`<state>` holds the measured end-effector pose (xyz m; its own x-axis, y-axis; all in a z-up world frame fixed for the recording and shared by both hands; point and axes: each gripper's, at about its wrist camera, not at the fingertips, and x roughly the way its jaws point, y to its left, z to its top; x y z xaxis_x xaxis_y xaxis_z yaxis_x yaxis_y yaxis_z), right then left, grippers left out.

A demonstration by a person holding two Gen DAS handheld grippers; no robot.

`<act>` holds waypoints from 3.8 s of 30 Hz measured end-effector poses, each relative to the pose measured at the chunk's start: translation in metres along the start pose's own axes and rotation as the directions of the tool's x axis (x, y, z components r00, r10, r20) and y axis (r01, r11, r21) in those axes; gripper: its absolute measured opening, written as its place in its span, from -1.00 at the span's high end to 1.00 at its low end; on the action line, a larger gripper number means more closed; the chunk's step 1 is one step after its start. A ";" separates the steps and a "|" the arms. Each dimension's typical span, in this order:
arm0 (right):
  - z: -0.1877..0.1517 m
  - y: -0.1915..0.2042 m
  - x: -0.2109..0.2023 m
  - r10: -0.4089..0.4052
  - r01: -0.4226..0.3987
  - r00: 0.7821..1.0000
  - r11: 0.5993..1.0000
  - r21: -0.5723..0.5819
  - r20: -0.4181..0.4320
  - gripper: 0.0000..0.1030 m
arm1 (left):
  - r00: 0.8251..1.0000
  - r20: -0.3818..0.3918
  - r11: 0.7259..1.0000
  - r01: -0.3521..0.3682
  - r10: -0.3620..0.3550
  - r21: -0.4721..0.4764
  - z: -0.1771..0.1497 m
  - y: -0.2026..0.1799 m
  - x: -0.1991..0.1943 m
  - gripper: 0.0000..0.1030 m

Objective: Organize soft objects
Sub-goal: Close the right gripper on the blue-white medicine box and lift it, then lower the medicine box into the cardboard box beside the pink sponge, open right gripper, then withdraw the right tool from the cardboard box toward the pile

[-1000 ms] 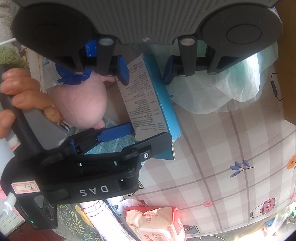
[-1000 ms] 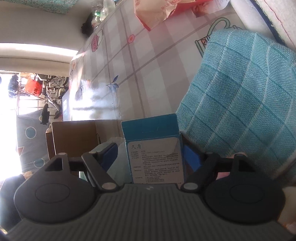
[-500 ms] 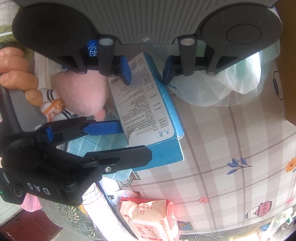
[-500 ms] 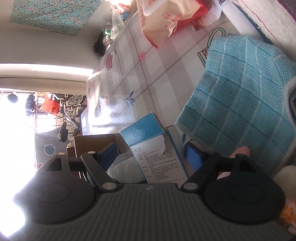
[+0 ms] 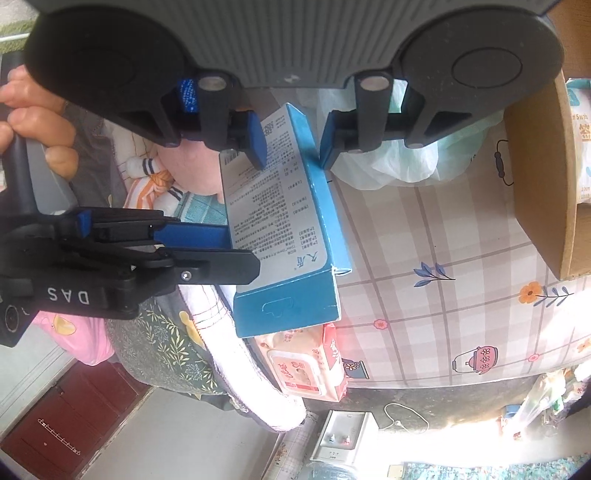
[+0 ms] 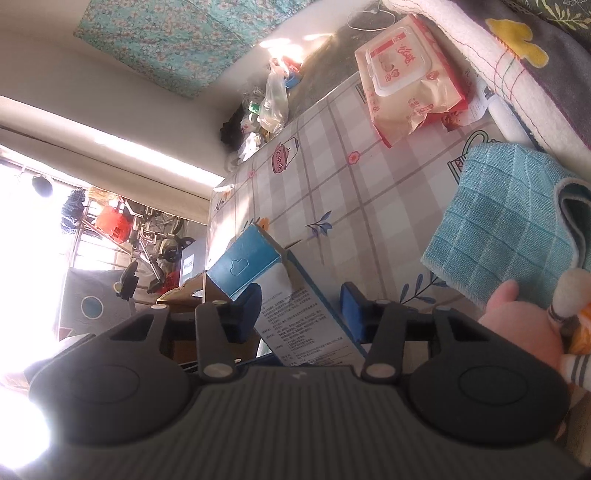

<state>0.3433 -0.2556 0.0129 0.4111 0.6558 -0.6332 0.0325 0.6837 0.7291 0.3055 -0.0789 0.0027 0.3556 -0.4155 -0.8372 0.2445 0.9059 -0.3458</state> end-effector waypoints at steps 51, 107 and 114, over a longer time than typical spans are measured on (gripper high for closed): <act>-0.146 0.243 0.333 -0.054 0.007 0.915 0.993 -0.118 -0.401 0.45 | 0.905 0.087 0.868 -0.368 0.417 -0.333 -0.083 0.302 -0.155 0.17; -0.129 0.249 0.210 0.183 -0.233 0.947 0.957 -0.174 -0.264 0.21 | 0.928 -0.024 0.911 -0.371 0.373 -0.178 -0.118 0.234 -0.165 -0.56; -0.146 0.215 0.101 0.304 -0.322 0.943 0.934 -0.152 -0.134 0.10 | 0.941 0.128 0.942 -0.289 0.312 -0.174 -0.125 0.176 -0.198 -0.60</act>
<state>0.2587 0.0045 0.0673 0.2760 0.8690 -0.4106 -0.2408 0.4761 0.8458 0.1647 0.1730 0.0549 0.5266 -0.1189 -0.8418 -0.0291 0.9871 -0.1576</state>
